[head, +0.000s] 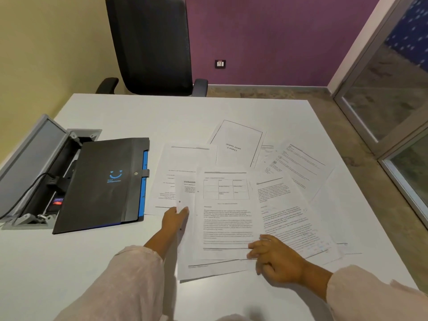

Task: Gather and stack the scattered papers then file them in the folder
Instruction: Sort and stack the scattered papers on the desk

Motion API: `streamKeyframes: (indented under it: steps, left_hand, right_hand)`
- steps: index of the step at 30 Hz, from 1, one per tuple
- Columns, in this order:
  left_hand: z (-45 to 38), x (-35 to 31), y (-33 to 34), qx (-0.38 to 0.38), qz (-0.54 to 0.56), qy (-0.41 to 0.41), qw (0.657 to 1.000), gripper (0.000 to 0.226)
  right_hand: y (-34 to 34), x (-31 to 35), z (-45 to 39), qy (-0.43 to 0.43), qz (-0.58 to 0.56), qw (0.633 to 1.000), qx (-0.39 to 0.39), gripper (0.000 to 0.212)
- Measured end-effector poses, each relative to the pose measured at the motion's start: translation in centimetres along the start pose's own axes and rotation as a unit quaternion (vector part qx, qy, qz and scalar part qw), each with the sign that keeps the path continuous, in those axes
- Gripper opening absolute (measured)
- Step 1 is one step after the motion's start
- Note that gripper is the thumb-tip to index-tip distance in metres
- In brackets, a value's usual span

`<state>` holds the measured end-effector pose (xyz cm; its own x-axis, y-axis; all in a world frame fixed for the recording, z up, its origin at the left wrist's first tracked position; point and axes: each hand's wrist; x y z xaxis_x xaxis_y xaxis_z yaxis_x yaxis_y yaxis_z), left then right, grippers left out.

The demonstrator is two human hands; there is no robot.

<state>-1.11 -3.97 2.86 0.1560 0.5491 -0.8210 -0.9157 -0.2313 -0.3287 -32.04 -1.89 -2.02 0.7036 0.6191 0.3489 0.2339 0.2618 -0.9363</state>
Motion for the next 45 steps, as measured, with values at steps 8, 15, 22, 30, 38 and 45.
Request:
streamKeyframes:
  steps: [8,15,22,30,38,45]
  left_hand:
    - [0.9,-0.8,0.9,0.054,-0.003,0.021,0.998,0.026]
    - [1.1,-1.8,2.0,0.071,0.05,0.02,0.996,0.033]
    - [1.7,-2.3,3.2,0.088,0.066,0.017,0.994,0.039]
    - [1.7,-5.3,0.6,0.151,0.092,0.125,0.976,0.032]
    - [3.3,-8.7,-2.2,0.197,0.186,0.222,0.937,0.024]
    - [4.2,-9.5,-1.7,0.131,0.154,0.267,0.942,0.023]
  right_hand:
    - [-2.2,1.3,-2.7,0.458,-0.301,0.827,-0.123,0.021]
    - [-3.0,0.5,-4.9,0.577,-0.209,0.787,-0.054,0.05]
    - [-3.2,1.5,-6.0,0.49,-0.385,0.781,-0.05,0.043]
    - [-5.2,1.9,-6.8,0.467,-0.41,0.779,-0.087,0.044]
    - [-10.6,3.9,-8.6,0.387,-0.486,0.781,-0.069,0.053]
    - [-12.8,6.0,-8.3,0.403,-0.518,0.738,-0.158,0.027]
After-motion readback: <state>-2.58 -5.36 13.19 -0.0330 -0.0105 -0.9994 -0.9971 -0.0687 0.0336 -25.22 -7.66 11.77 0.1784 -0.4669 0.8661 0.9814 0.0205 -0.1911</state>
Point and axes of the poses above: each hand's wrist, its own z-axis away from the middle knuckle, its own y-axis out of the palm, x = y × z, and after that the axes turned 13 degrees about y, right-handed
